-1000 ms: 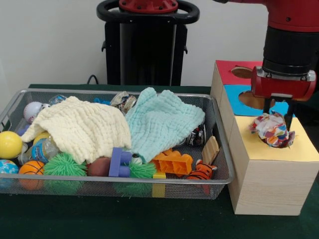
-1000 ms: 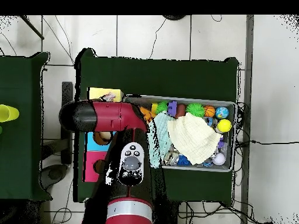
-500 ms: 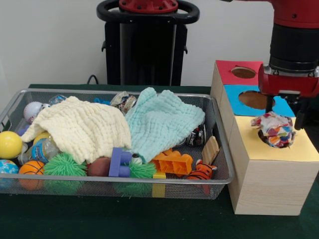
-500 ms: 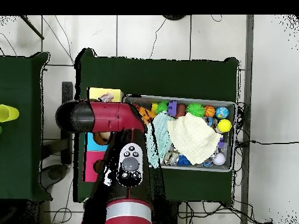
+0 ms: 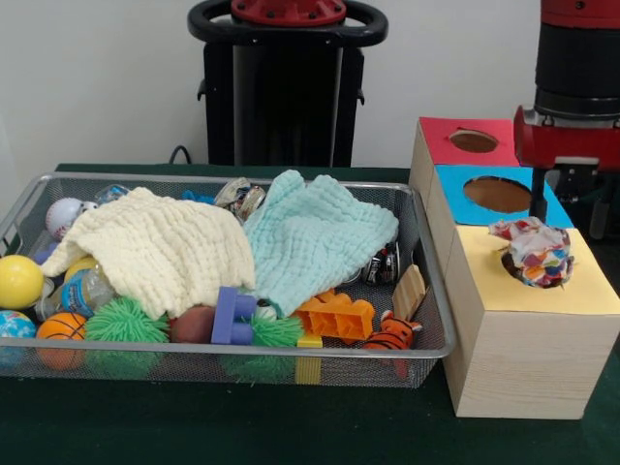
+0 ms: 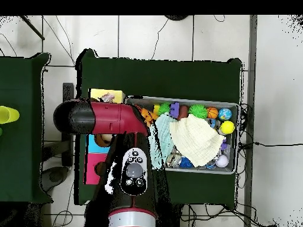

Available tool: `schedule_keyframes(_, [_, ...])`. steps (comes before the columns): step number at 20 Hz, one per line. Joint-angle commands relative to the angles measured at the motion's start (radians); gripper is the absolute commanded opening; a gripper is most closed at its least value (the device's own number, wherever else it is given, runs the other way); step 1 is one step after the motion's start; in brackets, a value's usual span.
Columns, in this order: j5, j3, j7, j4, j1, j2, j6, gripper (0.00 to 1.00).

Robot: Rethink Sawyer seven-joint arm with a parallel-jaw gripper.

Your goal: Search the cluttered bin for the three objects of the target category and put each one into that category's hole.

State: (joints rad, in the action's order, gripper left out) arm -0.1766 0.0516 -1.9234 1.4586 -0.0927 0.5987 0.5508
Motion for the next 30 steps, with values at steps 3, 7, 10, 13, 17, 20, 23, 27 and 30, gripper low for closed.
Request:
schedule_keyframes(3, [-0.037, -0.05, -0.14, 0.046, 0.032, 0.043, 0.152, 1.0])
schedule_keyframes(7, [-0.03, -0.037, -0.15, 0.035, 0.021, 0.05, 0.164, 1.0])
schedule_keyframes(10, [-0.015, -0.023, -0.154, 0.032, 0.013, 0.042, 0.147, 1.0])
schedule_keyframes(13, [0.003, -0.005, -0.159, 0.016, 0.001, 0.032, 0.118, 1.0])
schedule_keyframes(17, [0.031, 0.026, -0.153, -0.009, -0.016, 0.023, 0.103, 0.0])
schedule_keyframes(20, [0.047, 0.045, -0.138, -0.029, -0.022, 0.015, 0.111, 0.0])
schedule_keyframes(23, [0.039, 0.053, -0.14, -0.037, -0.021, 0.005, 0.136, 0.0])
schedule_keyframes(27, [0.041, 0.08, -0.156, -0.057, -0.022, -0.018, 0.14, 0.0])
schedule_keyframes(30, [0.042, 0.09, -0.156, -0.064, -0.021, -0.032, 0.124, 0.0])
